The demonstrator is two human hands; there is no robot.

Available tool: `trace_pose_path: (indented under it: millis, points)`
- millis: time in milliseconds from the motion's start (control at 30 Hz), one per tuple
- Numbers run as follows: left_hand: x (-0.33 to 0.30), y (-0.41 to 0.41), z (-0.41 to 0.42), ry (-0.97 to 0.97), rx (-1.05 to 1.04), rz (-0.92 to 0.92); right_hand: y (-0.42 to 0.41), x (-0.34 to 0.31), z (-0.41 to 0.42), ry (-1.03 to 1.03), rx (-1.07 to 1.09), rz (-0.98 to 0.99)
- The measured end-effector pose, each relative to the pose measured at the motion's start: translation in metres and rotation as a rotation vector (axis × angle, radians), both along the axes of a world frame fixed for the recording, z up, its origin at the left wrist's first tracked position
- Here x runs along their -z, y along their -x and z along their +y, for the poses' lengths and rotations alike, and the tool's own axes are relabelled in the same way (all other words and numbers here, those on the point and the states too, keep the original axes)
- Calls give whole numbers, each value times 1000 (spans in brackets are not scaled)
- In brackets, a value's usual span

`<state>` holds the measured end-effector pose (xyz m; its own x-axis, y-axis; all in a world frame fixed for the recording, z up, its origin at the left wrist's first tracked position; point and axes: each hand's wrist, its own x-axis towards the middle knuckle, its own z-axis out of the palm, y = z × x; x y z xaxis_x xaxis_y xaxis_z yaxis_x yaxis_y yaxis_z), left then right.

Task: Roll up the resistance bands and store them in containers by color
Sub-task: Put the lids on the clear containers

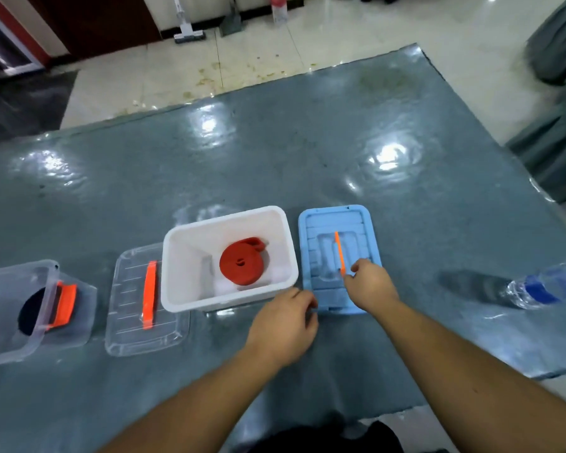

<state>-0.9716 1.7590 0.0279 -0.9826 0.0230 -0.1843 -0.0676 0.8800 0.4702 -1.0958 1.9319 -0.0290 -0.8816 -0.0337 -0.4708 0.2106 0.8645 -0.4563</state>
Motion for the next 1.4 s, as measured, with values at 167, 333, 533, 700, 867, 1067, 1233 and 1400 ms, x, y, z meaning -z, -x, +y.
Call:
trace_pose_path:
  millis: [167, 333, 533, 700, 867, 1067, 1233, 1400]
  points:
    - [31, -11, -2, 70, -16, -215, 9, 11, 1, -19, -36, 3]
    - [47, -16, -8, 103, -90, -288, 19, 17, -11, -51, -83, -14]
    - [47, -24, -21, 96, -156, -318, 27, 23, -19, -163, -91, -25]
    - [35, -27, -34, 104, -172, -289, 34, 15, -11, -150, -38, 9]
    - [20, -28, -41, 86, -156, -180, 53, -13, -6, -118, -27, 96]
    - [-4, -28, -58, -40, -296, 60, 75, -56, -31, -19, -118, 230]
    - [-21, -25, -101, -104, -459, 163, 71, -87, -77, 21, -244, 429]
    - [-26, -28, -159, -224, -698, 167, 50, -96, -121, -40, -427, 528]
